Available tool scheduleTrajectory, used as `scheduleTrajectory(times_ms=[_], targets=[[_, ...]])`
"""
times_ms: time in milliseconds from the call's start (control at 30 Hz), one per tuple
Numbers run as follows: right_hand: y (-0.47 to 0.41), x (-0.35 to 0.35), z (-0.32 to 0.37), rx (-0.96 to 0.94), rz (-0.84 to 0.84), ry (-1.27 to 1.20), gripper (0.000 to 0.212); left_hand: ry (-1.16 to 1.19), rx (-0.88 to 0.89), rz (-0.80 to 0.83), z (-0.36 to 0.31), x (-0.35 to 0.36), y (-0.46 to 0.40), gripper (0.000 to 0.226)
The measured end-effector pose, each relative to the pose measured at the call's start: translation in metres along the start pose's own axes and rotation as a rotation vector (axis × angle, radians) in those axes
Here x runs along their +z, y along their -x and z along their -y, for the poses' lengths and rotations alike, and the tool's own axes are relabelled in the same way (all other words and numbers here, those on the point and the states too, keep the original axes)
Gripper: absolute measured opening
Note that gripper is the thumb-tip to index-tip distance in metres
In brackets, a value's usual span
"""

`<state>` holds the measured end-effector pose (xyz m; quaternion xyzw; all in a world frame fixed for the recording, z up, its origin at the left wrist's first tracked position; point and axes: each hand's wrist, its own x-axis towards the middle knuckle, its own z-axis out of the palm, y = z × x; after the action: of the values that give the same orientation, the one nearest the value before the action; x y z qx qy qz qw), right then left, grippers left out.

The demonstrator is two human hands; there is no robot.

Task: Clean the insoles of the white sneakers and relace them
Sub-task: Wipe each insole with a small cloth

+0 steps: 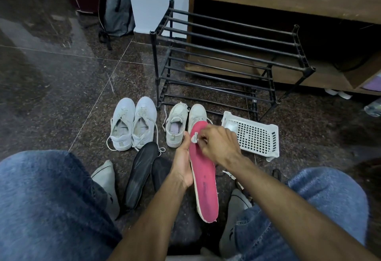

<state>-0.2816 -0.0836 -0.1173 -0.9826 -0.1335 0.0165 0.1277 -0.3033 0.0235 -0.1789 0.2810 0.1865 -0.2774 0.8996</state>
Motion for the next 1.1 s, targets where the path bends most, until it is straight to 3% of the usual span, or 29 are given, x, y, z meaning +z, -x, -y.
scheduleTrajectory(times_ms=[167,333,400,633,800,1000,1100], targets=[[-0.016,-0.005,-0.009,0.202,-0.125,-0.085,0.021,-0.038,-0.001,-0.028,-0.002,-0.003,-0.003,0.073],[0.006,-0.002,0.004,-0.027,0.038,-0.158,0.018,-0.002,-0.023,-0.033,-0.002,-0.001,-0.001,0.073],[0.003,-0.002,0.003,-0.019,0.01,-0.127,0.02,-0.008,-0.005,-0.048,0.0,-0.001,-0.001,0.073],[-0.023,-0.005,-0.018,0.34,-0.201,-0.297,0.013,-0.108,-0.017,-0.04,0.003,0.001,0.003,0.069],[-0.007,0.002,-0.003,0.091,-0.099,-0.285,0.017,-0.103,-0.013,-0.059,0.011,0.008,0.002,0.065],[-0.027,-0.004,-0.027,0.305,-0.225,-0.255,0.013,-0.182,-0.042,-0.086,0.008,0.005,0.002,0.071],[-0.017,0.0,-0.02,0.231,-0.237,-0.303,0.014,-0.152,-0.032,-0.08,0.006,0.009,0.0,0.07]])
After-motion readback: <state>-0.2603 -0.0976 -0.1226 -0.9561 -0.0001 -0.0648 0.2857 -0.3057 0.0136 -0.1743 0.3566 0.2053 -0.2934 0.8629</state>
